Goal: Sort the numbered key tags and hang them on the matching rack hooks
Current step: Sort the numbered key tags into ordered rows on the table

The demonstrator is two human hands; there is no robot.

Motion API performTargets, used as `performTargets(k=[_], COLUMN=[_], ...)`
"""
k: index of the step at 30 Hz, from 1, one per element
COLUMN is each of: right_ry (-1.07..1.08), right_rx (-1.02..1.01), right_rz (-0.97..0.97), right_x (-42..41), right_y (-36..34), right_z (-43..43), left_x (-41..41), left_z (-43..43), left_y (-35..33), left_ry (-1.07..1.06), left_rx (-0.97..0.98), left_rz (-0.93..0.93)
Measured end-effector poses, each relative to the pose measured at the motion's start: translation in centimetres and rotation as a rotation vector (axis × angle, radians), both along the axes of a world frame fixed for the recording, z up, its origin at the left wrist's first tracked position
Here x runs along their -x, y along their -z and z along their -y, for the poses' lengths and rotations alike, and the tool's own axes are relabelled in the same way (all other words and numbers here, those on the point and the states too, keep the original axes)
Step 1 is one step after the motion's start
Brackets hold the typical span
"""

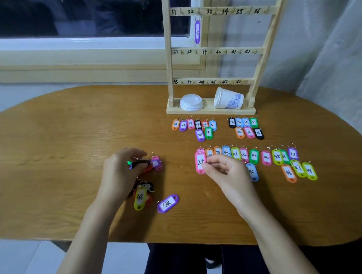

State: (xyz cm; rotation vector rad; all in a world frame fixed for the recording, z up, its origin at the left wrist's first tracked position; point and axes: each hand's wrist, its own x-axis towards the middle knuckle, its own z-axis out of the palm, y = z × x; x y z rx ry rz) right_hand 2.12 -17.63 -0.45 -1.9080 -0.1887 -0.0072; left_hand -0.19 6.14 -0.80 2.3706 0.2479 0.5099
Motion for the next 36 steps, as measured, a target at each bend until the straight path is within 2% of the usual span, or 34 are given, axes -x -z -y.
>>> performTargets(k=[4,12,16,20,26,32,36], right_ry=[-0.005,0.01,0.012,0.007,-0.014,0.034,0.048], right_rx=[-0.022,-0.006,-0.001,0.051,0.24,0.463,0.525], right_rz=[-0.021,-0.044,-0.014,0.02,0.011,0.011,0.015], right_x=[-0.6,-2.5,-4.0,-6.5,-10.9,-12.9,-13.2], right_y=[-0.3,-0.2,-0.7,-1.4,-0.8,0.3,0.6], right_z=[-0.6,-1.2,-1.6,-3.2,-7.3,-9.1,-9.1], left_x=[-0.5,-1.3,-2.4,-4.3,-6.7,-6.5,-6.5], left_z=[-0.7,-1.0,-1.1,-0.6,-0.6,-1.9,-2.2], left_y=[0.9,1.5,0.8,-0.2,-0.4,0.6,0.4], left_ry=[0.072,0.044,0.014,-0.022,-0.016,-0.047,-0.026], left_rx=[-0.186,-0.19,-0.018,0.179,0.484,0.575,0.635], left_rz=[-0.075,0.005,0.111,0.078,0.082,0.108,0.12])
